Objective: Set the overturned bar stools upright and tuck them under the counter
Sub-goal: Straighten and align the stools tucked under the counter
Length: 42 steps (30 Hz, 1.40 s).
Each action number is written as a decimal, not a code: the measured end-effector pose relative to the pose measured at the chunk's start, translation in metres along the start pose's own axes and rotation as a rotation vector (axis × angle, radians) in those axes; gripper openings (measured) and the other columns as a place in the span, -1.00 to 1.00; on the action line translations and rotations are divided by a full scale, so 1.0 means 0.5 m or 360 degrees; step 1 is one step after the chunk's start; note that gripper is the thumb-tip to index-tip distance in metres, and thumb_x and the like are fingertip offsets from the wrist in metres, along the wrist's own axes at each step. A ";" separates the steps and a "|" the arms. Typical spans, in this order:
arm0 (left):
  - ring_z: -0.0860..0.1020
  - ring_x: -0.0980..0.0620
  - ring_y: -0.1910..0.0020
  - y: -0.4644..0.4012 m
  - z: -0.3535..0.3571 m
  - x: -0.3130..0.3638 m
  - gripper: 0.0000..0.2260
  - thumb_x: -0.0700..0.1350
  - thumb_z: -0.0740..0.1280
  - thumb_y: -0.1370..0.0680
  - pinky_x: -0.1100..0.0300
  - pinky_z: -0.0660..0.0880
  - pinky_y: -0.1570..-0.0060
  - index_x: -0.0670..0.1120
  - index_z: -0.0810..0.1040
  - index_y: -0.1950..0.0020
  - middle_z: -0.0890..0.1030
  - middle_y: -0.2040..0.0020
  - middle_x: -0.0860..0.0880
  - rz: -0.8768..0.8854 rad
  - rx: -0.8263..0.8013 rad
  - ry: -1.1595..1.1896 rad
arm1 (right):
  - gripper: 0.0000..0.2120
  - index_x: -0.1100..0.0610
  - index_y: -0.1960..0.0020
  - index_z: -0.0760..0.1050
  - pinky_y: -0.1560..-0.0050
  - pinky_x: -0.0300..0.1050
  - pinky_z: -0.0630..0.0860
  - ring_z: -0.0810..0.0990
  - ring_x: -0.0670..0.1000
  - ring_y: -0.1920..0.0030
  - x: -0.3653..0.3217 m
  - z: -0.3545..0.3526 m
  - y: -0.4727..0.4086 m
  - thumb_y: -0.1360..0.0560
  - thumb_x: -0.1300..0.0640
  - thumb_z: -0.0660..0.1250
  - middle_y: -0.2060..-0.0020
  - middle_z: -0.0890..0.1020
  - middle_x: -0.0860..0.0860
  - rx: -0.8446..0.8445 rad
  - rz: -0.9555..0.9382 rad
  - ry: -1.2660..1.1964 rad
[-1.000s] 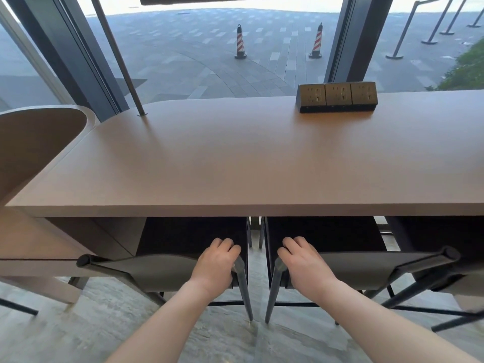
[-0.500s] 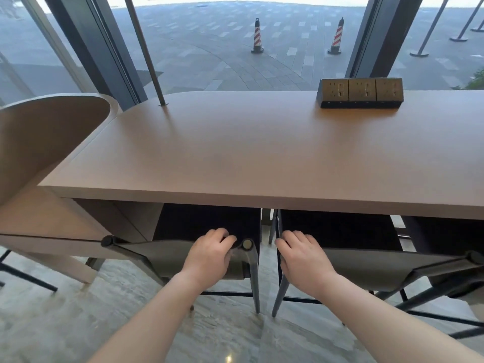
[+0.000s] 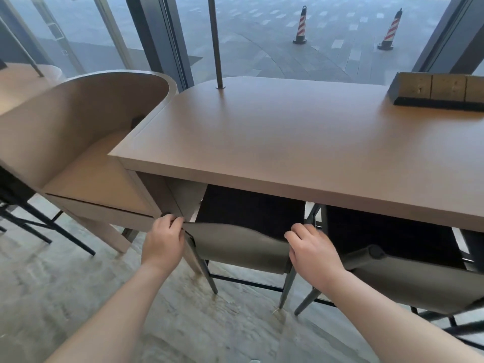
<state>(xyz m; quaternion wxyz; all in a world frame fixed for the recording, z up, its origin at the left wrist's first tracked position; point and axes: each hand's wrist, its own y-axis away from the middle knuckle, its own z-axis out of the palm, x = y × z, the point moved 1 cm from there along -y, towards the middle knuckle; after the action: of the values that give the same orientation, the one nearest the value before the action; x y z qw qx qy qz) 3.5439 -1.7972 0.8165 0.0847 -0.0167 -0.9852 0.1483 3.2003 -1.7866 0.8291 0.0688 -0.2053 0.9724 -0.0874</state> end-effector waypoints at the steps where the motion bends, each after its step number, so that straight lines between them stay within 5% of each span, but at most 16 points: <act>1: 0.56 -0.31 0.07 -0.003 0.006 -0.016 -0.68 -0.40 0.51 -0.34 -0.10 0.55 0.28 -0.29 0.64 -0.09 0.60 0.01 -0.27 0.0028 0.0020 -0.0013 | -0.78 0.18 0.07 0.60 0.20 0.01 0.55 0.53 0.12 0.18 -0.002 0.004 -0.003 -0.30 0.34 0.46 0.16 0.58 0.05 0.0005 0.0015 0.0031; 7: 0.53 -0.32 0.02 -0.030 0.041 -0.065 -0.71 -0.48 0.48 -0.29 -0.11 0.57 0.24 -0.29 0.65 0.02 0.60 -0.01 -0.27 0.0225 0.0067 -0.0029 | -0.67 0.14 0.04 0.61 0.06 0.03 0.54 0.58 0.14 0.11 -0.001 0.027 0.004 -0.24 0.37 0.49 0.18 0.60 0.04 -0.0040 0.0013 0.0201; 18: 0.49 -0.23 0.15 -0.065 0.046 -0.088 -0.70 -0.55 0.38 -0.14 0.05 0.48 0.40 -0.25 0.62 0.23 0.60 0.21 -0.18 0.0551 0.0181 -0.0052 | -0.50 0.15 -0.04 0.57 0.11 0.03 0.50 0.56 0.16 0.06 0.005 0.059 0.022 -0.12 0.42 0.46 0.12 0.59 0.05 0.0101 -0.0024 0.0201; 30: 0.55 -0.22 0.21 -0.080 0.038 -0.065 -0.80 -0.44 0.25 -0.29 0.04 0.50 0.41 -0.24 0.62 0.26 0.57 0.27 -0.14 0.0638 0.0175 -0.0016 | -0.47 0.14 -0.03 0.57 0.13 0.03 0.48 0.55 0.16 0.04 0.016 0.061 0.037 -0.09 0.44 0.46 0.11 0.59 0.05 0.0089 0.0077 0.0185; 36: 0.57 -0.24 0.21 -0.102 0.037 -0.060 -0.78 -0.52 0.39 -0.24 0.05 0.51 0.42 -0.25 0.63 0.25 0.60 0.26 -0.16 0.0632 0.0145 -0.0040 | -0.48 0.14 -0.03 0.58 0.15 0.03 0.50 0.55 0.15 0.07 0.009 0.055 0.037 -0.10 0.42 0.48 0.13 0.58 0.04 0.0037 0.0100 0.0150; 42: 0.56 -0.23 0.23 -0.104 0.039 -0.083 -0.81 -0.40 0.23 -0.30 0.06 0.48 0.48 -0.24 0.63 0.27 0.59 0.28 -0.13 0.0698 0.0141 -0.0056 | -0.50 0.12 0.01 0.57 0.18 -0.01 0.48 0.54 0.14 0.13 -0.011 0.049 0.021 -0.08 0.42 0.45 0.18 0.56 0.02 -0.0009 0.0115 0.0155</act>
<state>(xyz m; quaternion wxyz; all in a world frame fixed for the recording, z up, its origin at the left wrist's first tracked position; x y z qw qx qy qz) 3.5811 -1.8548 0.8068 0.0337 -0.2241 -0.9518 0.2066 3.2051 -1.7783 0.8038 0.0240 -0.1656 0.9816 -0.0918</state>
